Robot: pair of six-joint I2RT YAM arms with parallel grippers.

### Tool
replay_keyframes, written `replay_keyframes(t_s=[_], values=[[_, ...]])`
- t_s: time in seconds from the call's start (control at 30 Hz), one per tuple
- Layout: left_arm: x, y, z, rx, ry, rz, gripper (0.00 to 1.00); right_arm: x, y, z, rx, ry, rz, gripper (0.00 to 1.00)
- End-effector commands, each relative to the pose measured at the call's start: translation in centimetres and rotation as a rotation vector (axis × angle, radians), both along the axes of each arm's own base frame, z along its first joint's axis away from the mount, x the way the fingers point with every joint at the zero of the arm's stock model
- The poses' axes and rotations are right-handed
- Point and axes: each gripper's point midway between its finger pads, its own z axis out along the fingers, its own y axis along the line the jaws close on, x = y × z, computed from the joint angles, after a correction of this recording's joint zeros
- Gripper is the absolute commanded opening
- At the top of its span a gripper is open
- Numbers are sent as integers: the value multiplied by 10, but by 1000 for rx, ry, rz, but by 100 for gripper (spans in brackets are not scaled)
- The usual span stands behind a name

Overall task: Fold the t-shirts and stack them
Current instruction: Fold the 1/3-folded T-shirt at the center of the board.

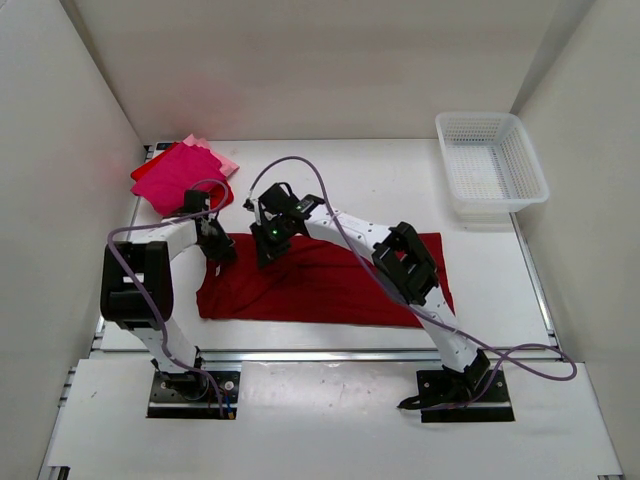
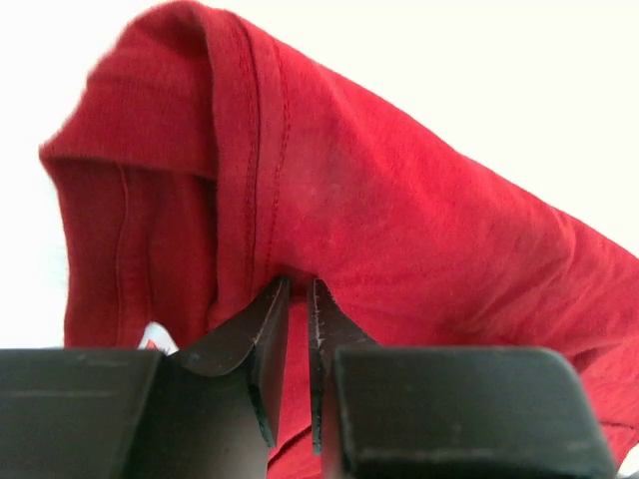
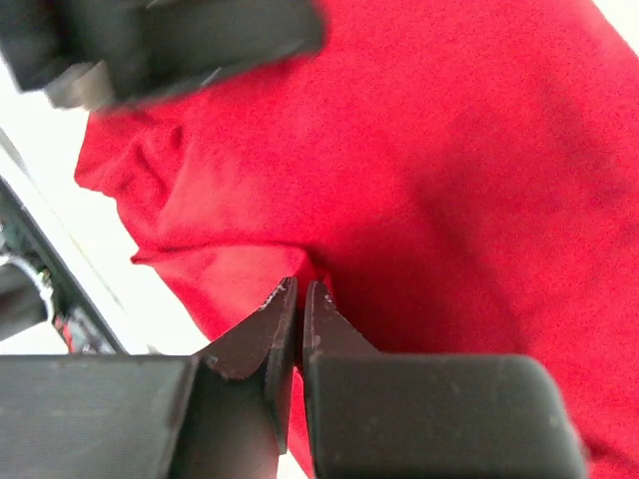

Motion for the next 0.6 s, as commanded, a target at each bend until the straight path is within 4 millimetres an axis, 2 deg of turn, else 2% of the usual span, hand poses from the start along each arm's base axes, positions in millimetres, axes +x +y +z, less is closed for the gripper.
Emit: replay_keyframes(t_s=[0.0,0.2,0.43,0.53,0.57], values=[[20,9,10,32,-59,5,23,-25,-3,52,25,-58,56,1],[23,10,9,38,-63,3,21,-59,-18,50,-2,-23,60,3],[27,10,16,45,-79,-6,21,-77,-48,47,-4,2,45,4],[27,11,14,51,-72,-8,21,-82,-68,31,-60,33,35,10],[26,12,13,56,-70,-8,21,-84,-69,32,-57,35,38,15]])
